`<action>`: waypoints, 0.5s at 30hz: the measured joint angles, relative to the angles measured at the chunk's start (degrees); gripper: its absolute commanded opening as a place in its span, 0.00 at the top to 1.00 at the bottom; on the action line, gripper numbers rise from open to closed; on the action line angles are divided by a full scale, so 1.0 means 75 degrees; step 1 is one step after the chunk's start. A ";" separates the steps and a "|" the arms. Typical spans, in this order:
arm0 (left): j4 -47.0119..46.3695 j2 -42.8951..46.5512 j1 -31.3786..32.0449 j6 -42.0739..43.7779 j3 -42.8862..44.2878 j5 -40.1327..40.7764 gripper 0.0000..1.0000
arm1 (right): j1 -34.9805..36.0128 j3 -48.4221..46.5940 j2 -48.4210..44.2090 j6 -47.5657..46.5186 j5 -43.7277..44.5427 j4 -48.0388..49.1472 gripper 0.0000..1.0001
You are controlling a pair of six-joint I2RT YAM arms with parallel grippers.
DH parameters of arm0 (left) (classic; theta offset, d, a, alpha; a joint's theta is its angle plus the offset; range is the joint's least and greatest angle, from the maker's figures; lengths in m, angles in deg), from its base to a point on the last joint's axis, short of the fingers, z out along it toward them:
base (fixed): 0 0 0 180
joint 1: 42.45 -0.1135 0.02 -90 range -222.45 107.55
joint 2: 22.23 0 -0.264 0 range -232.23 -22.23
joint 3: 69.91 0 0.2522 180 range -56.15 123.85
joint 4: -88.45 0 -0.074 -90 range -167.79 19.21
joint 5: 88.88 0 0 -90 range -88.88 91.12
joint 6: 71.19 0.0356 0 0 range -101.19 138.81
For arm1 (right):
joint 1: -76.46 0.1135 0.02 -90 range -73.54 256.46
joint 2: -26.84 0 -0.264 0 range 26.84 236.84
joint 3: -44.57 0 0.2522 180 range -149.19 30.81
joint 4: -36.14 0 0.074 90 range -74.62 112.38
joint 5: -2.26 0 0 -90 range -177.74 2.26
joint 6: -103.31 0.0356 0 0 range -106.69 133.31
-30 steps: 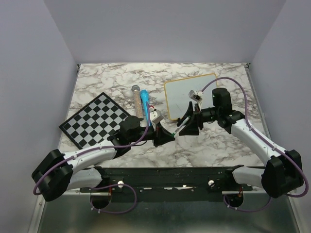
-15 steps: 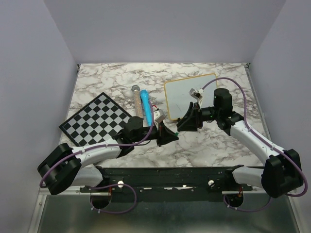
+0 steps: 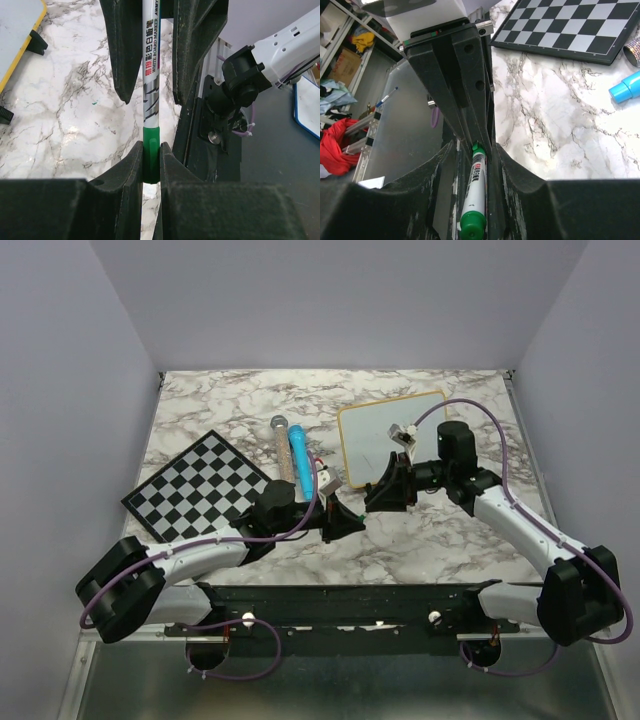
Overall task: Write a sentence on the whiteboard
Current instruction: Open the pen cap of the whiteboard marker.
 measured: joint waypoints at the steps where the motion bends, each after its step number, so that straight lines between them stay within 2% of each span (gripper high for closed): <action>1: 0.0076 0.0023 0.0000 0.0041 0.0000 0.0000 1.00 | 0.0000 -0.0044 0.0023 -0.0076 -0.0006 -0.0073 0.57; 4: 0.0245 0.0067 0.0000 0.0119 0.0003 0.0000 1.00 | 0.0000 -0.0087 0.0070 -0.0256 -0.0017 -0.0227 0.61; 15: 0.0612 0.0070 -0.0009 0.0350 0.0017 -0.0003 1.00 | 0.0000 -0.0169 0.0210 -0.0612 -0.0055 -0.0621 0.64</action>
